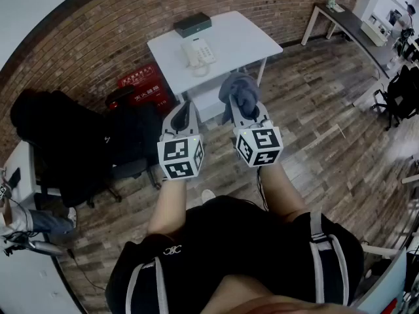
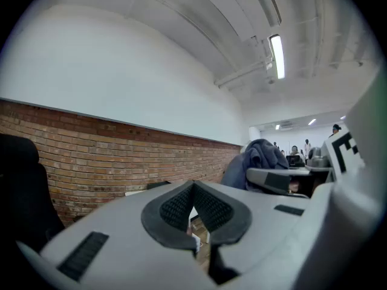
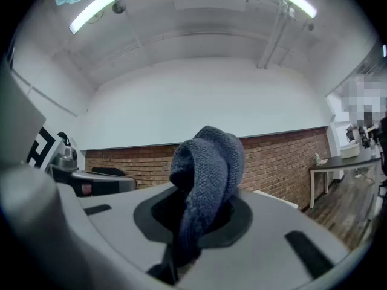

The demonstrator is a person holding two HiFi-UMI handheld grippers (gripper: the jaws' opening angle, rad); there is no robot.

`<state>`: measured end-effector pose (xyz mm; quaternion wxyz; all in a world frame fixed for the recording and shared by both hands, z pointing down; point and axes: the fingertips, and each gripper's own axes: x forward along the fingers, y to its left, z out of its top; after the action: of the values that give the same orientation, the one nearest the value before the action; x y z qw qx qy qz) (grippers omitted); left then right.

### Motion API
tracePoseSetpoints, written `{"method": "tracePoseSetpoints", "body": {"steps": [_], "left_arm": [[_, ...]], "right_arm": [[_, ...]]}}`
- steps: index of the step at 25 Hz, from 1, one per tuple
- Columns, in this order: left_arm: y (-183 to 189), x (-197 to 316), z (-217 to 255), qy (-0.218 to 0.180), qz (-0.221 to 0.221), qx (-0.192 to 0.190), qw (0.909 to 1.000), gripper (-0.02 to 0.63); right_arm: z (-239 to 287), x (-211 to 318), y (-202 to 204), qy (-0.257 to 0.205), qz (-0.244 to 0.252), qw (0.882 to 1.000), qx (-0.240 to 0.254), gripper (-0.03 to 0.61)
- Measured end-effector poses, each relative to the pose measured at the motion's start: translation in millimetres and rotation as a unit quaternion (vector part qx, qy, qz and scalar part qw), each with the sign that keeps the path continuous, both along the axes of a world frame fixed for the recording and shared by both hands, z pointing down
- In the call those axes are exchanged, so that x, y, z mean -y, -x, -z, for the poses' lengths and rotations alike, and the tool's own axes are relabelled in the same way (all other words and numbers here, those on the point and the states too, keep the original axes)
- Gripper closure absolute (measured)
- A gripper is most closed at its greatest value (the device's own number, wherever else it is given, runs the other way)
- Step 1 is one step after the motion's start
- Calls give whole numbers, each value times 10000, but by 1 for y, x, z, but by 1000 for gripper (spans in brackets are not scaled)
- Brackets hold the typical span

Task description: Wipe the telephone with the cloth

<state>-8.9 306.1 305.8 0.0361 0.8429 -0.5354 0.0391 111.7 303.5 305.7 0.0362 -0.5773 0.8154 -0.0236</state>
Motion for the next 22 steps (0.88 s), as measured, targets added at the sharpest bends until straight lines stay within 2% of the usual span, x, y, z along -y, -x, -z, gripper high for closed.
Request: {"method": "tracePoseSetpoints", "body": {"steps": [9, 16, 22], "left_arm": [[1, 10, 8, -94, -33, 0, 10000, 618], [4, 23, 6, -74, -35, -33, 10000, 618], [9, 39, -3, -17, -78, -109, 9999, 618]], "right_arm": [[2, 11, 7, -10, 9, 9999, -99, 541], [3, 23, 8, -12, -20, 10000, 20, 540], [1, 35, 26, 5, 269, 9996, -21, 540]]}}
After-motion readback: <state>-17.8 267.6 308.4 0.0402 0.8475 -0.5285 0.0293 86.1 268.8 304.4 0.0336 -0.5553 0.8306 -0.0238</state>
